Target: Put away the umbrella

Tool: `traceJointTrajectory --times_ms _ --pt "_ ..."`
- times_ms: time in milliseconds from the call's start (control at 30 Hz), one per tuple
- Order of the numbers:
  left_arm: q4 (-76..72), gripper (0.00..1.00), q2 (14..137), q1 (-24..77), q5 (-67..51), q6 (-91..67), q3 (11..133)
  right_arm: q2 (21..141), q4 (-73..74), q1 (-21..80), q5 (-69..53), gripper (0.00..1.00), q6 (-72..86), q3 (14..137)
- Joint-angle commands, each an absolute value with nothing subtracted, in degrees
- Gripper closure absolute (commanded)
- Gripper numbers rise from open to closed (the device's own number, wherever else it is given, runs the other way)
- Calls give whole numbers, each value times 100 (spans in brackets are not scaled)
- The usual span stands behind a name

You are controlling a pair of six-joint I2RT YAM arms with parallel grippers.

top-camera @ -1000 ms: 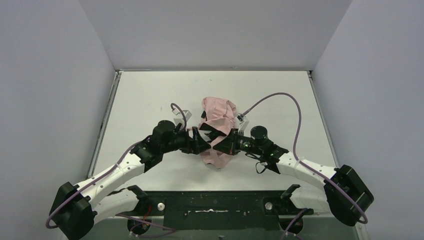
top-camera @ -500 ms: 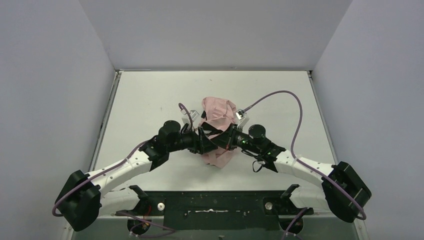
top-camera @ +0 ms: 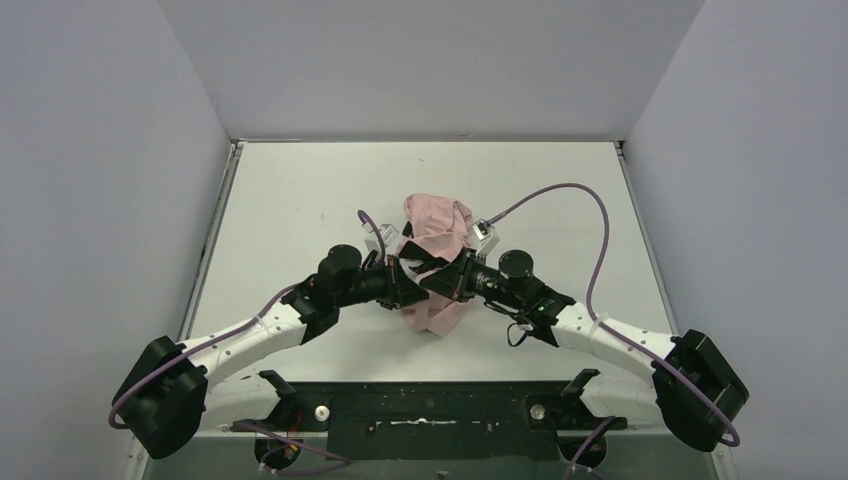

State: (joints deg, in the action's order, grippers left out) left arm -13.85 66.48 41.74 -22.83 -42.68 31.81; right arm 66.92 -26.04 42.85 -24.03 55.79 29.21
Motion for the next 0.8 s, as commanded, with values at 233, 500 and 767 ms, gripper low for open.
traceJointTrajectory --times_ms 233,500,767 --pt "-692 100 6235 4131 -2314 -3736 3844 5405 272 4157 -1266 53 4220 3841" --pt "877 100 5952 4160 -2305 -2947 4751 4961 2204 4125 565 62 3917 4270" --pt "1709 100 5701 4498 -2406 -2632 4901 5891 1744 4022 329 64 4191 4231"
